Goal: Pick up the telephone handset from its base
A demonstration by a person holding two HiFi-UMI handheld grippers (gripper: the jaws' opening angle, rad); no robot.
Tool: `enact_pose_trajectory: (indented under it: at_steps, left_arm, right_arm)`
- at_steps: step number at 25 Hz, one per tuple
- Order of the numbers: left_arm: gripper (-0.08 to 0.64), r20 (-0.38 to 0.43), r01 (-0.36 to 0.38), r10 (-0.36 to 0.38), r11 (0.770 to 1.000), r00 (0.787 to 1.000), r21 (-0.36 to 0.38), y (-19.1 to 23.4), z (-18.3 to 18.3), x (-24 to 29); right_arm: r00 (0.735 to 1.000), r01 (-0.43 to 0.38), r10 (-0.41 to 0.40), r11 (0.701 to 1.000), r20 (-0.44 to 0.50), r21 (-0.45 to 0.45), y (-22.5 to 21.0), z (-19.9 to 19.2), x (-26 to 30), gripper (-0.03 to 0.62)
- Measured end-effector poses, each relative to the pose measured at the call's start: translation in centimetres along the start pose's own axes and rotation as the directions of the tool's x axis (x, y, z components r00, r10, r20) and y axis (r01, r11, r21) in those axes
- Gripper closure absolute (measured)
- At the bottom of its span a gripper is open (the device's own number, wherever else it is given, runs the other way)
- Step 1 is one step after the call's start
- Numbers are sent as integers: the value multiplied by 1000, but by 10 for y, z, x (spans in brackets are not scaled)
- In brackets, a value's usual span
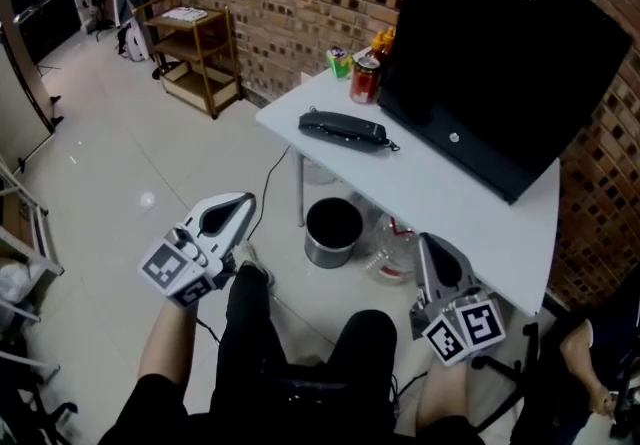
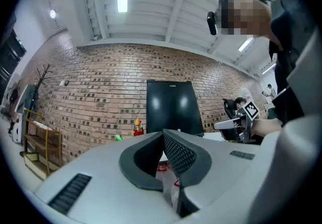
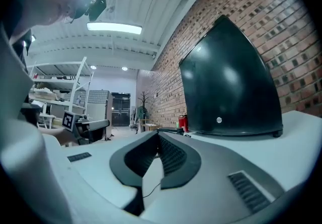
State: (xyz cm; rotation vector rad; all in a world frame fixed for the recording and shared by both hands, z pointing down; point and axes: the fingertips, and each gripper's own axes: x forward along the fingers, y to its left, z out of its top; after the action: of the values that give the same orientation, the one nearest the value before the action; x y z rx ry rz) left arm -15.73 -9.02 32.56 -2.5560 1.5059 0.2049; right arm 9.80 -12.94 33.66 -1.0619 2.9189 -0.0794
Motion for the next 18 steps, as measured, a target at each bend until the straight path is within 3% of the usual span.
enact_pose_trajectory:
  at_steps: [6,9,14,18]
  left_arm:
    - [557,25,-8,7,999,1000,39,31,-7,35]
    - [557,7,-20,19,997,1000,71,38,-25,47]
    - [557,-28,51,-51,999,998,3,48,-46,71]
    - [557,-42,101,-100,995,994,15,51,-38,95]
  right_arm:
    - [1000,-23,23,1000,18,-19,-11,8,33,583]
    - [999,-37,36,998,29,40,-19,2,42,583]
    - [999,-43,43,998,4,54,-26,-2,59,583]
    - [999,-26,25,998,20,49,-32,3,64,583]
